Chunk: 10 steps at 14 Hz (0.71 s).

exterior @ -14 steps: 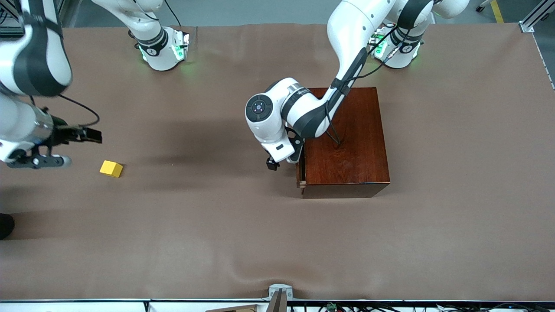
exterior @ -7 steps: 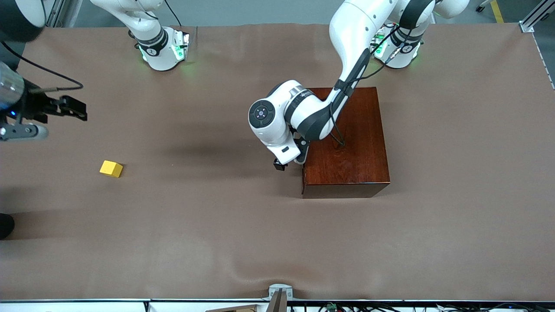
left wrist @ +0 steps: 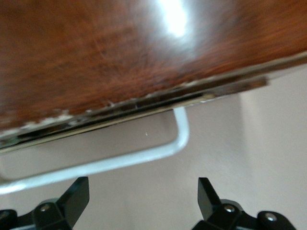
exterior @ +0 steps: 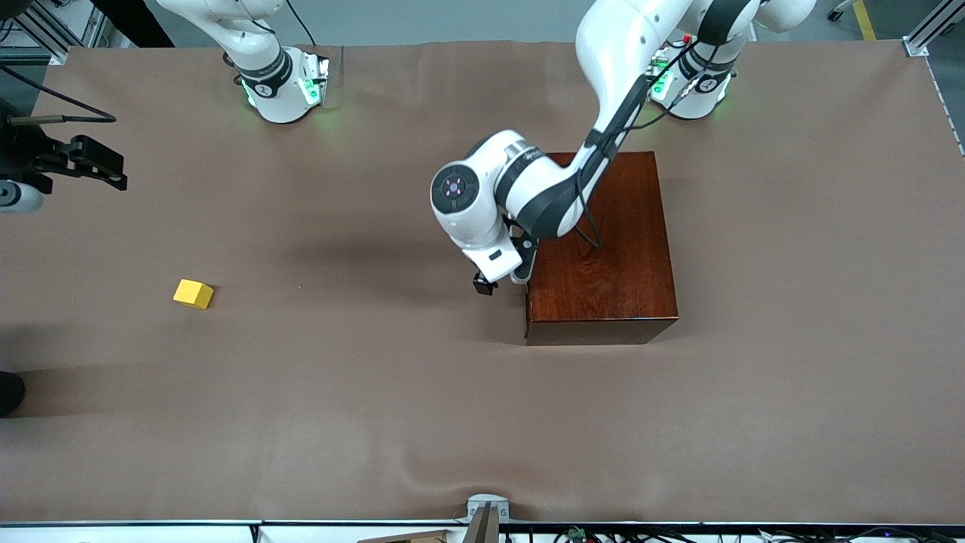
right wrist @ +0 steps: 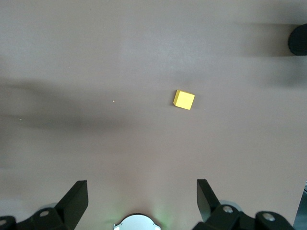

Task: Open drawer, take yellow block, close drawer
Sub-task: 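Push the drawer shut with the left gripper while the right gripper drops the cube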

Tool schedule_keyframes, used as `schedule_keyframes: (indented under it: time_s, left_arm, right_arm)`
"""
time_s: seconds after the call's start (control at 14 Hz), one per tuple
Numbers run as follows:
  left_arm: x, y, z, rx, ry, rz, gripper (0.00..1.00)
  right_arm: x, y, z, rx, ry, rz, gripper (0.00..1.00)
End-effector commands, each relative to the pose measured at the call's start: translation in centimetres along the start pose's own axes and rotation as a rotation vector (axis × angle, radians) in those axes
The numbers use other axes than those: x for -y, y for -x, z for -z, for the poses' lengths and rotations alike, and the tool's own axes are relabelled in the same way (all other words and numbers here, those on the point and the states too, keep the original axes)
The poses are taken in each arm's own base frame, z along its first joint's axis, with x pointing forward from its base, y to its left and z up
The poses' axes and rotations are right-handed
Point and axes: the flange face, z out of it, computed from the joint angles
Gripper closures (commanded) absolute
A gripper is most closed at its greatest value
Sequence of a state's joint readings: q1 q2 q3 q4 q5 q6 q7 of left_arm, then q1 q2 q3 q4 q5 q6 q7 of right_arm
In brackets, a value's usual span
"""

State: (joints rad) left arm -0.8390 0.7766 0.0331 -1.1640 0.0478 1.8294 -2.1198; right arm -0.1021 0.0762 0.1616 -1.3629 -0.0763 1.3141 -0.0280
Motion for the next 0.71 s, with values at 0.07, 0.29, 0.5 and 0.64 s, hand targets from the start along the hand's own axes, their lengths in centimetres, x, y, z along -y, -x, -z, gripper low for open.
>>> schedule_keyframes:
  time_s: [0.07, 0.29, 0.5, 0.64]
  left_arm:
    - [1.6, -2.9, 10.7, 0.043, 0.096, -0.100, 0.00]
    - [1.9, -9.1, 17.0, 0.043, 0.103, -0.210, 0.00]
    - [2.8, -15.5, 20.7, 0.030, 0.063, -0.325, 0.00]
    - [3.4, -19.4, 22.5, 0.029, 0.045, -0.415, 0.00]
  right_arm:
    - [-1.8, 3.2, 1.2, -0.003, -0.075, -0.052, 0.00]
    - [-2.9, 4.4, 0.3, 0.007, -0.085, -0.068, 0.00]
    - [-3.4, 4.6, 0.3, -0.016, -0.086, -0.079, 0.00]
    - [-2.4, 4.5, 0.5, -0.028, -0.067, -0.060, 0.00]
